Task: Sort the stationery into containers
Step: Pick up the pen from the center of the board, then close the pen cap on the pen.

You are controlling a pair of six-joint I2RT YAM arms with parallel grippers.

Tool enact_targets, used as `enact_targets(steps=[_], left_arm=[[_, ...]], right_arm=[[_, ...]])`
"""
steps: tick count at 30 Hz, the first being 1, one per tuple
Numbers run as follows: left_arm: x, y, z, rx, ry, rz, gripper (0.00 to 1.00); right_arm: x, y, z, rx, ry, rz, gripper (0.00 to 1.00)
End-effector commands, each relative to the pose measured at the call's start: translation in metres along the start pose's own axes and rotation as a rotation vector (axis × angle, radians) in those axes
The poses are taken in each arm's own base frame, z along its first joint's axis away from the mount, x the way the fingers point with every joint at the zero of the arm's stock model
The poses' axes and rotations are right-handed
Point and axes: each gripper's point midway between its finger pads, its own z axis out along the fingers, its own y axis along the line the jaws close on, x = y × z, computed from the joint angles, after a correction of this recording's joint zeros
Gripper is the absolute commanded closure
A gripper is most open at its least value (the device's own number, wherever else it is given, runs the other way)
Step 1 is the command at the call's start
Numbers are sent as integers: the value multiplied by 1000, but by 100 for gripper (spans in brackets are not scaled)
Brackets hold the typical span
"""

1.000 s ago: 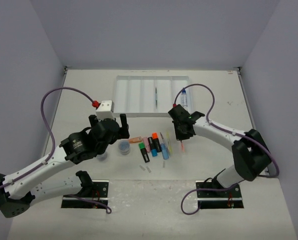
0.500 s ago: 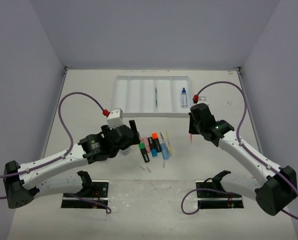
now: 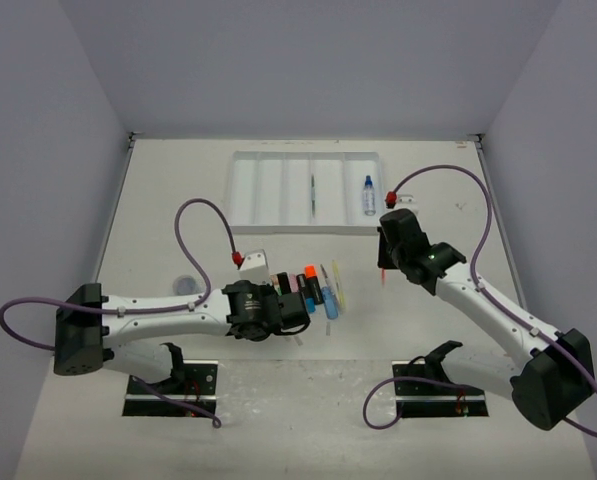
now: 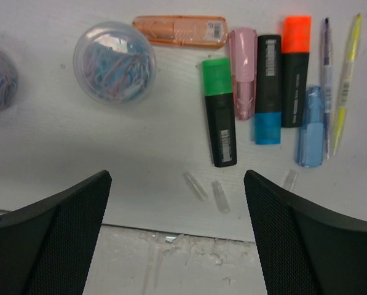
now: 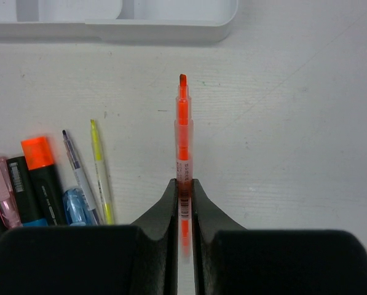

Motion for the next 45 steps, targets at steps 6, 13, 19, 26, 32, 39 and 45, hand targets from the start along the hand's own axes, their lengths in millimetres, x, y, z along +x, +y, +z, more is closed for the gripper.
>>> enact_targets(steps=[6, 13, 19, 26, 32, 39, 45], left_arm=[[51, -16, -1, -101, 163, -40, 33], [59, -19, 7, -102, 171, -61, 52], [65, -23, 21, -76, 200, -85, 64], [74, -20, 40, -92, 251, -66, 67], [74, -21, 46, -99, 256, -45, 66], [79, -15, 47, -122, 277, -41, 66], [84, -8, 49, -142, 289, -37, 67]], right_arm=[[-12, -1, -8, -25, -87, 27, 100], [-11, 3, -12, -64, -99, 33, 100], [-8, 6, -12, -82, -90, 31, 100], [-5, 10, -9, -103, -73, 22, 100], [-2, 14, -6, -115, -56, 15, 100], [-1, 14, -6, -119, -53, 13, 100], [-1, 16, -7, -128, -48, 10, 100]])
